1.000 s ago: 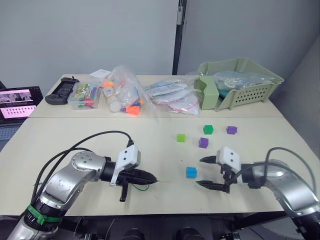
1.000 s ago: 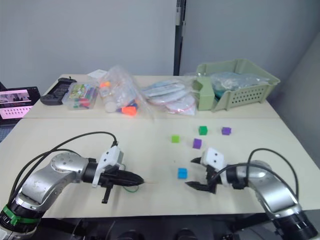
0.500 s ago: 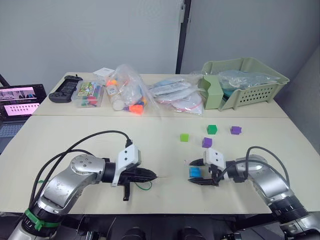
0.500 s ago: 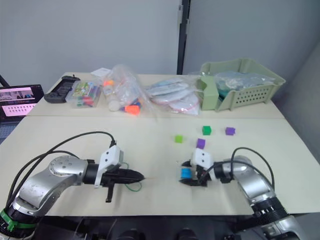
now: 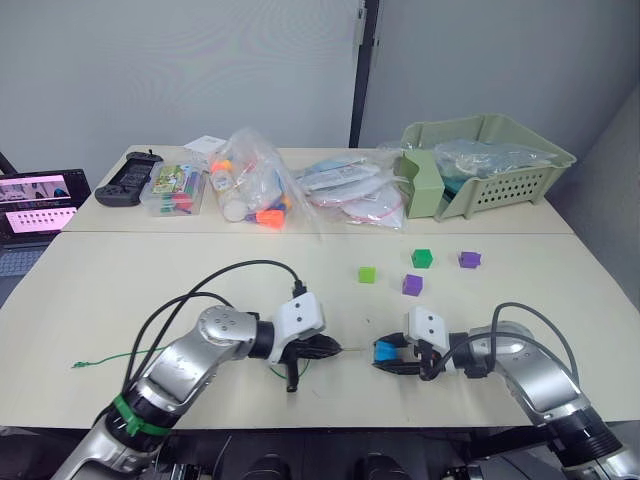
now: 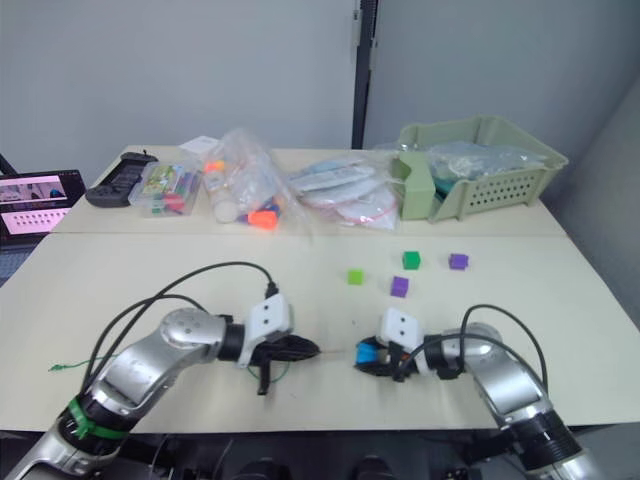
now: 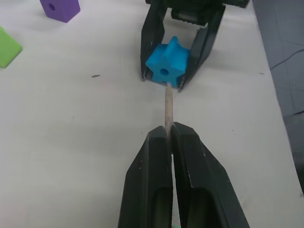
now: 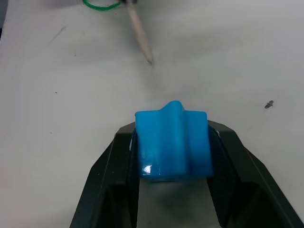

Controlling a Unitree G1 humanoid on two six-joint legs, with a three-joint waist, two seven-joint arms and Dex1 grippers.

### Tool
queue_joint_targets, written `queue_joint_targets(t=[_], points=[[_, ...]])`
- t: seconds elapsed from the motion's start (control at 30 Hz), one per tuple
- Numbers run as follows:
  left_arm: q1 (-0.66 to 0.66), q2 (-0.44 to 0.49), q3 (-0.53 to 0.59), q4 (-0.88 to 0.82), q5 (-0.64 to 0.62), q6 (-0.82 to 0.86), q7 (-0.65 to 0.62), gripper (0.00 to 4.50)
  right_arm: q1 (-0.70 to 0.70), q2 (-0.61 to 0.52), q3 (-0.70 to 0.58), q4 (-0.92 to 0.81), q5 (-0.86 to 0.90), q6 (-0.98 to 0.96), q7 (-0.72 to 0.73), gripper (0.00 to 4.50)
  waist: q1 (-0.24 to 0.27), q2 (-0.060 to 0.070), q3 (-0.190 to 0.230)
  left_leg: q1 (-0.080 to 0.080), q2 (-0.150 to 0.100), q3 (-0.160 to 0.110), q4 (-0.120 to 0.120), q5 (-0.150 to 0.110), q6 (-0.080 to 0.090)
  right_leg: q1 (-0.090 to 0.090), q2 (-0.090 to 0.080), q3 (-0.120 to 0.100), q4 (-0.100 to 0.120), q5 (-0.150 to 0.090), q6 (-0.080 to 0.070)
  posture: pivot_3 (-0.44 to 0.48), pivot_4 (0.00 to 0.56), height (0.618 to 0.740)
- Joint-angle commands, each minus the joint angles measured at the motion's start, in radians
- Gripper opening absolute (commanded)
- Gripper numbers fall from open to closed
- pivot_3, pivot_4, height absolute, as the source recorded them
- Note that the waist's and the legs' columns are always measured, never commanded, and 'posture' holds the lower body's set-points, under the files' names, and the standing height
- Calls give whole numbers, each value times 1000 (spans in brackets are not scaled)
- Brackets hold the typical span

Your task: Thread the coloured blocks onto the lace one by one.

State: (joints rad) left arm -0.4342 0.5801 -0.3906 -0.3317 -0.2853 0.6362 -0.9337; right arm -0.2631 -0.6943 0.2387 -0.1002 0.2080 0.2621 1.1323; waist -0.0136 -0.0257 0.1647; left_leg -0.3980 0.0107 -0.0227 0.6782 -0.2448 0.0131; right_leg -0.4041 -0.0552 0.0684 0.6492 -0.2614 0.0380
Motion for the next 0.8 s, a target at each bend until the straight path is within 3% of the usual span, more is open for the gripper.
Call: queue_joint_targets(t=[0.03,0.8], points=[[-17,-10,-3,-16,6,-5,-2,0,8,-3,4,-44,-2,24,-6,1365,-3,0,0,0,0,0,0,0,0,0,0,0,0,0,0,0,150,740],[-37,1,-46,-22,31,20,-39,0,8,-7,5,-89,7,73,-1,1365,-1,0,0,0,0,0,0,0,0,0,0,0,0,0,0,0,150,740]])
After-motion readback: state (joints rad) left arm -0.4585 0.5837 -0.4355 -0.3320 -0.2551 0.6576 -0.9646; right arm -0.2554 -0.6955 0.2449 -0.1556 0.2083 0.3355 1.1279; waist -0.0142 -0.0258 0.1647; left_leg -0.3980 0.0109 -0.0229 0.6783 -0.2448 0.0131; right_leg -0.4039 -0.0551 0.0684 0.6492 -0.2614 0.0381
